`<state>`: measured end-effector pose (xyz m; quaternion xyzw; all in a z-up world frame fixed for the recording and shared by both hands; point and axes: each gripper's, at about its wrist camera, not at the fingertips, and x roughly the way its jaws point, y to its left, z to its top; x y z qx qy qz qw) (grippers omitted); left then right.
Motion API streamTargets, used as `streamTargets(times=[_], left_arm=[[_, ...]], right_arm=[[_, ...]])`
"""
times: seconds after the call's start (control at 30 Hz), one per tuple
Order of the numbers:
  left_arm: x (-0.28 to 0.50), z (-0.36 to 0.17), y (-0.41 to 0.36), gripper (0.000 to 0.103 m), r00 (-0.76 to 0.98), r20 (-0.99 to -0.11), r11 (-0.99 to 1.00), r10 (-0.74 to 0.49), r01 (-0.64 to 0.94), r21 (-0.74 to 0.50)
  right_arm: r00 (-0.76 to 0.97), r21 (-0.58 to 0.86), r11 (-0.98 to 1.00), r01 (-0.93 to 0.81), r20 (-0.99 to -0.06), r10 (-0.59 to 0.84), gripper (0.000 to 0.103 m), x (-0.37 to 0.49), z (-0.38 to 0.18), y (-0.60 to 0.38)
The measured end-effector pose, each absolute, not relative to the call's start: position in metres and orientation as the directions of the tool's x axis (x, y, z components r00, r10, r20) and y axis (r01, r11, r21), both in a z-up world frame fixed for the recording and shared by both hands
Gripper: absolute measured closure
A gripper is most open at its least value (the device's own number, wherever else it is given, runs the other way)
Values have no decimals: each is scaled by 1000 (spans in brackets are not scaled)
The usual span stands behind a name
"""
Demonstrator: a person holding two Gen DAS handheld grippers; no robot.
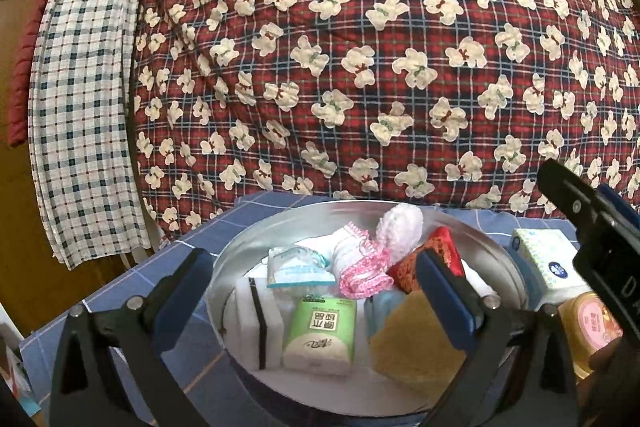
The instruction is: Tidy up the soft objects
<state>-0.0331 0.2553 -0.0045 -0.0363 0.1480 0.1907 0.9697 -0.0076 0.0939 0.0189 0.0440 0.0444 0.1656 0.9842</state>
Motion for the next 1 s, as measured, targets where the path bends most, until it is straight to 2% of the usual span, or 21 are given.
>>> streamTargets(times=[0.17, 1.0], left_arm=[[-35, -4, 255, 0, 885, -297, 925, 359, -380, -16], [-42, -1, 250, 0, 887, -291, 924, 359, -381, -20]], right_arm=[[948, 80, 947, -313, -39, 316, 17, -15, 19, 94], [951, 85, 950, -302, -40, 306, 15, -18, 15, 90]])
